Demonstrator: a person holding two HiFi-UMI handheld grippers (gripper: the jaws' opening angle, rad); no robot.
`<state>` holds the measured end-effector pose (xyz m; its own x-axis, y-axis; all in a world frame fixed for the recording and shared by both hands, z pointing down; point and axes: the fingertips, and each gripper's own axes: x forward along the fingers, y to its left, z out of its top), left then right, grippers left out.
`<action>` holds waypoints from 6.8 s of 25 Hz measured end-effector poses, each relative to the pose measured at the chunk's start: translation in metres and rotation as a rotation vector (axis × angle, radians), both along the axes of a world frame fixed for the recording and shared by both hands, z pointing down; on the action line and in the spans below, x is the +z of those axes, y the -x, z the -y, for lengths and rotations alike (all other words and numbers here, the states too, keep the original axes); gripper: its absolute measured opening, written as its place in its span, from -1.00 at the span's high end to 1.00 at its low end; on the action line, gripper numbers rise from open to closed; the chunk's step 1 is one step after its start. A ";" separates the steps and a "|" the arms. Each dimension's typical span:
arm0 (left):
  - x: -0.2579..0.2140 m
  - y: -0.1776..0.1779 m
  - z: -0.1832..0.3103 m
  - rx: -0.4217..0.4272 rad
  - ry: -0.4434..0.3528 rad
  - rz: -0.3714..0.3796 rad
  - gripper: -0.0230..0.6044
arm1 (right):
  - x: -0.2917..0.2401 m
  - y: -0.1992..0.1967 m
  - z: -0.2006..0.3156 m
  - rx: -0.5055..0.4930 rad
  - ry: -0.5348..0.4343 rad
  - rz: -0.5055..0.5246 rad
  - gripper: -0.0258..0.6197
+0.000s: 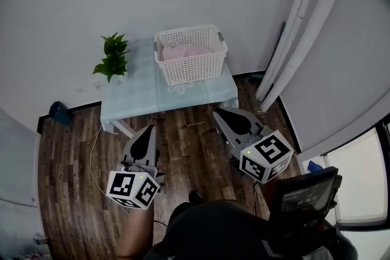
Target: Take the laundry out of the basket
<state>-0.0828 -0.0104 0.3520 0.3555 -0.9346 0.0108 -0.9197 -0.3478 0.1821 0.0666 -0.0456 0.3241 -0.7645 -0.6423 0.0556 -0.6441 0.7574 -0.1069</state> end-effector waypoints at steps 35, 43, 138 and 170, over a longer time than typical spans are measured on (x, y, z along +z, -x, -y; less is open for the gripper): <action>-0.002 0.070 0.279 -0.114 0.055 0.070 0.90 | 0.013 0.059 0.324 -0.098 0.049 -0.055 0.54; -0.005 0.073 0.323 -0.134 0.059 0.064 0.90 | 0.016 0.068 0.371 -0.122 0.040 -0.093 0.36; 0.048 0.157 0.384 -0.208 0.154 0.078 0.89 | 0.133 0.153 0.503 -0.404 0.316 -0.270 0.32; -0.053 0.218 0.218 -0.752 -0.038 0.138 0.89 | -0.153 0.276 0.344 -1.013 -0.019 0.174 0.31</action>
<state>-0.3013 -0.2286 0.2989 -0.3791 -0.9249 -0.0280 -0.9247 0.3775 0.0491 -0.2097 -0.3900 0.1707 -0.9447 0.3088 -0.1108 0.3211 0.9394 -0.1198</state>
